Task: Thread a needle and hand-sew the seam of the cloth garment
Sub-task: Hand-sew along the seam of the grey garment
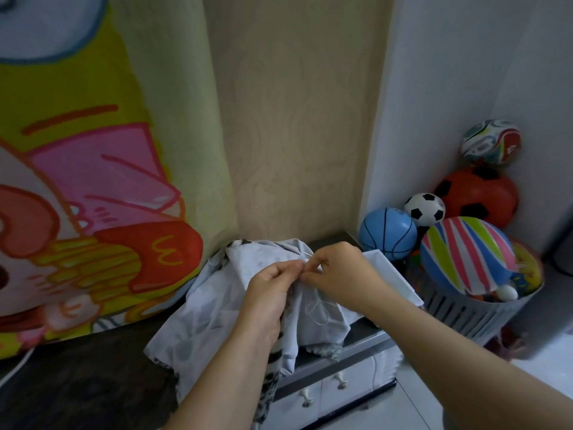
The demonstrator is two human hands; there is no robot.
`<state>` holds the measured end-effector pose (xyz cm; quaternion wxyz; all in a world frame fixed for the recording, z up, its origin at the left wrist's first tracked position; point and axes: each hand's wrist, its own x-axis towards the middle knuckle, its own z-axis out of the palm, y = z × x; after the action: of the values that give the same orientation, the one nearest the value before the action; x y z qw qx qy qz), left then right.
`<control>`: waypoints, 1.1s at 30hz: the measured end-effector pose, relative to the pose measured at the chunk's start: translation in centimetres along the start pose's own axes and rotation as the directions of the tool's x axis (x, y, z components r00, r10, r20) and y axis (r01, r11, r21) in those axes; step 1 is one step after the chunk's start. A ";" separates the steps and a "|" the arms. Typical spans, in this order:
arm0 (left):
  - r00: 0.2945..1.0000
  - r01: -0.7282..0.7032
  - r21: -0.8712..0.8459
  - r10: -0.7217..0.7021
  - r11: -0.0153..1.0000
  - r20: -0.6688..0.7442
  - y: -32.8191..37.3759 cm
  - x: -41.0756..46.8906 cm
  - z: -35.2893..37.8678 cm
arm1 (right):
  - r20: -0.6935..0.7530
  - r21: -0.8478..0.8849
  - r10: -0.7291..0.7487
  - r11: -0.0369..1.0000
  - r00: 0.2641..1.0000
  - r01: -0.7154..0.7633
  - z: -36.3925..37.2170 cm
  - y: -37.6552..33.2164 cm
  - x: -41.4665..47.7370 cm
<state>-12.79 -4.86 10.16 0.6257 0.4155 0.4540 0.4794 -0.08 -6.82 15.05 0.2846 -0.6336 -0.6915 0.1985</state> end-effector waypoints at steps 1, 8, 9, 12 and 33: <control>1.000 0.003 -0.010 -0.003 1.000 0.001 0.0 0.0 0.0 | 0.000 0.016 -0.009 1.000 1.000 0.009 -0.1 0.0 0.0; 0.999 0.053 -0.042 -0.054 0.998 -0.009 0.2 0.2 -0.3 | 0.077 0.532 0.055 0.842 0.995 -0.088 -2.3 -0.2 -0.4; 0.998 0.060 -0.052 -0.061 0.997 -0.013 0.1 0.3 -0.3 | 0.096 0.519 0.064 0.848 0.993 -0.105 -2.6 -0.3 -0.3; 0.998 0.062 -0.045 -0.063 0.997 -0.019 0.2 0.4 -0.3 | 0.267 0.524 0.003 0.839 0.964 -0.148 -3.5 0.1 -0.5; 0.999 -0.015 -0.005 0.015 1.000 -0.043 0.3 0.2 0.2 | 0.039 -0.019 0.009 1.000 0.999 -0.008 -0.6 0.5 0.1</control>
<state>-12.68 -4.61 10.48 0.6133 0.4069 0.4627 0.4941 0.68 -6.70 15.14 0.2643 -0.6352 -0.6960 0.2056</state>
